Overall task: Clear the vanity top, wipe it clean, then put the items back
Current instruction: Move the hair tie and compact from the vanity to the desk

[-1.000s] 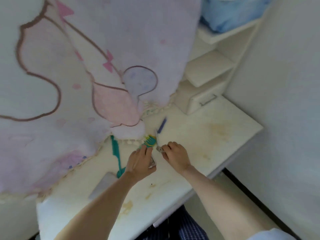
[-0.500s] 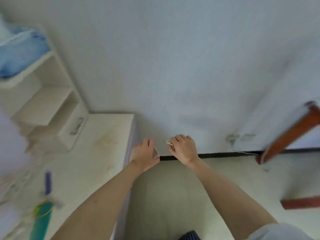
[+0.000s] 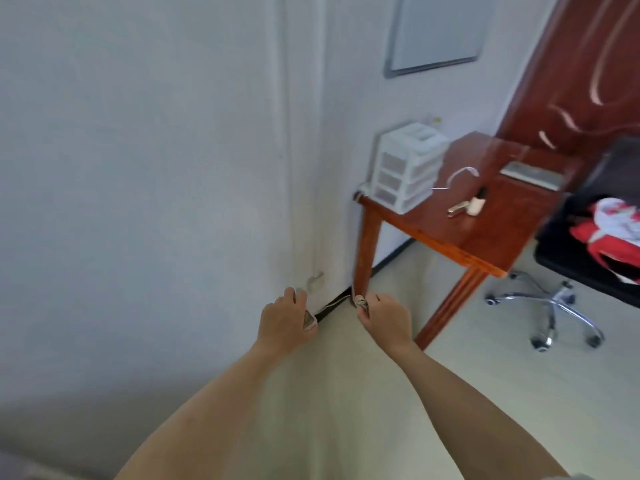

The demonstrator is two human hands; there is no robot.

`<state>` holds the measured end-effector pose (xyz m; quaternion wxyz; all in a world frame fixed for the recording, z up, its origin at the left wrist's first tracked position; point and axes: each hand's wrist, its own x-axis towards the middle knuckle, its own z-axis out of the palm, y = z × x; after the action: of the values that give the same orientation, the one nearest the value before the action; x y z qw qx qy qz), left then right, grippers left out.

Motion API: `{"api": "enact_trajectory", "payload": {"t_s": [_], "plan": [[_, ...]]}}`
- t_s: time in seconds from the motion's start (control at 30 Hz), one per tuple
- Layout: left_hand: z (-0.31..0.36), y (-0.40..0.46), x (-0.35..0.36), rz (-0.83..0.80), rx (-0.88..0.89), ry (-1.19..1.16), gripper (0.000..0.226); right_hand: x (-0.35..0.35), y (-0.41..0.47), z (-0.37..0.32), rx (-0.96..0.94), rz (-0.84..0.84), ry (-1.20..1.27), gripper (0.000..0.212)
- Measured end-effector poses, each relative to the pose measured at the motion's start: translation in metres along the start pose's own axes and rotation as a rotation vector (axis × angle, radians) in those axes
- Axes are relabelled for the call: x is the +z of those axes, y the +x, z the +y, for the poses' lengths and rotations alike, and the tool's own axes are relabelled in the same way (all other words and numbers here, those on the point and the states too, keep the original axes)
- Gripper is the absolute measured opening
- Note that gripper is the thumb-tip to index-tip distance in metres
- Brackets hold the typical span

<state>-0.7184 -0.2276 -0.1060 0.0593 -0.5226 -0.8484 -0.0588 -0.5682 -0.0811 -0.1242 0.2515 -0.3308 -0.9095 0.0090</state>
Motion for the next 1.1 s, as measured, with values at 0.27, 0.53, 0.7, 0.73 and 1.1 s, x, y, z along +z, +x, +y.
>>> {"api": "enact_trajectory", "payload": {"t_s": [0.27,0.53,0.7,0.73,1.1], "plan": [[0.071,0.165,0.032,-0.063,0.276,-0.081,0.047,0.013,0.051,0.125,0.372,-0.029,-0.144,0.015],[0.127,0.306,0.039,-0.097,0.578,-0.093,0.050,0.022,0.118,0.192,0.622,0.016,-0.233,0.016],[0.164,0.363,0.055,-0.080,0.726,-0.085,0.046,0.036,0.141,0.234,0.747,0.029,-0.284,0.015],[0.172,0.374,0.059,-0.078,0.746,-0.097,0.046,0.039,0.146,0.243,0.767,0.025,-0.281,0.017],[0.289,0.517,0.111,-0.111,0.757,-0.164,0.066,0.069,0.220,0.404,0.780,0.001,-0.320,0.021]]}}
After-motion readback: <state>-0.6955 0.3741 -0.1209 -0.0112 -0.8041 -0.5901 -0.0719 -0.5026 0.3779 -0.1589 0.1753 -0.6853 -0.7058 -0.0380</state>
